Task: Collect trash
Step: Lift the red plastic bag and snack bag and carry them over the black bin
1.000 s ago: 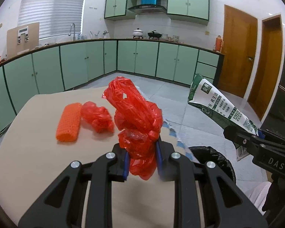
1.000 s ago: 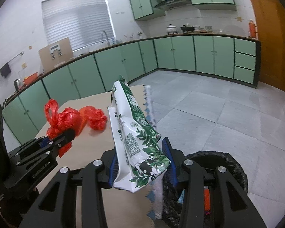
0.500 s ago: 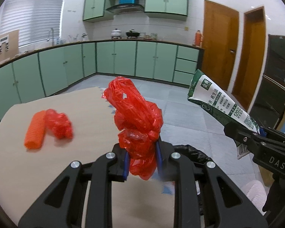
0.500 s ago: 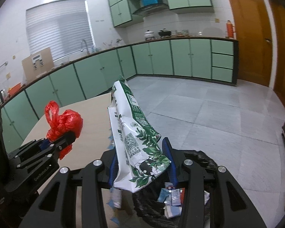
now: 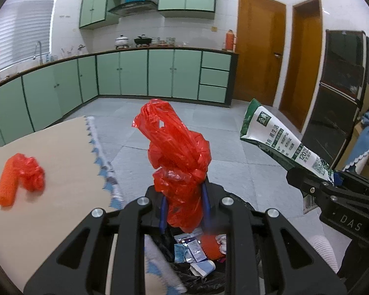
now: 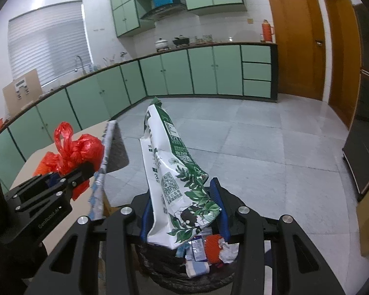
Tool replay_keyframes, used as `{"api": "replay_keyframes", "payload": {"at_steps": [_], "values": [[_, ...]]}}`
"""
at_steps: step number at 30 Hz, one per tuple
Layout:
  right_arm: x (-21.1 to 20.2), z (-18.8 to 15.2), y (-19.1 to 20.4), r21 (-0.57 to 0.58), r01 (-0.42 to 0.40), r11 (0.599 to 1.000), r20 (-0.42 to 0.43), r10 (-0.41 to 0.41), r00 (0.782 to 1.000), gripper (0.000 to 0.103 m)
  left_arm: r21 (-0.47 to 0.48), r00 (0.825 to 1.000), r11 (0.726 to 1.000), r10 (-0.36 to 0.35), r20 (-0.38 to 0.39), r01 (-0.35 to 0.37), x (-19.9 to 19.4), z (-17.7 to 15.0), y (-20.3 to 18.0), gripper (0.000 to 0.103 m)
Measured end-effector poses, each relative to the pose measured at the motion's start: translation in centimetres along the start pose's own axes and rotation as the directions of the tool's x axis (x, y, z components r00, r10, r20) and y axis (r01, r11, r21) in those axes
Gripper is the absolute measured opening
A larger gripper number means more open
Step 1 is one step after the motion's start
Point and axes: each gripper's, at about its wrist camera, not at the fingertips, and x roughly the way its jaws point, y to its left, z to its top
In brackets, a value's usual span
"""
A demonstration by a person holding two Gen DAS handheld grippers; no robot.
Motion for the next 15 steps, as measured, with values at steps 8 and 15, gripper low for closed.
{"api": "replay_keyframes", "payload": {"at_steps": [8,15], "values": [[1.2,-0.8,-2.1,0.02,0.046,0.999,-0.029,-0.045,0.999,0.042,0.023,0.999,0.999,-0.021,-0.042,0.022,3.1,-0.5,-1.7,0.021],[2.4,-1.1,-3.1,0.037,0.057,0.998,-0.052,-0.056,0.997,0.042,0.03,0.996,0.999,-0.035,-0.08,0.037,5.2,-1.2,-2.5,0.021]]}}
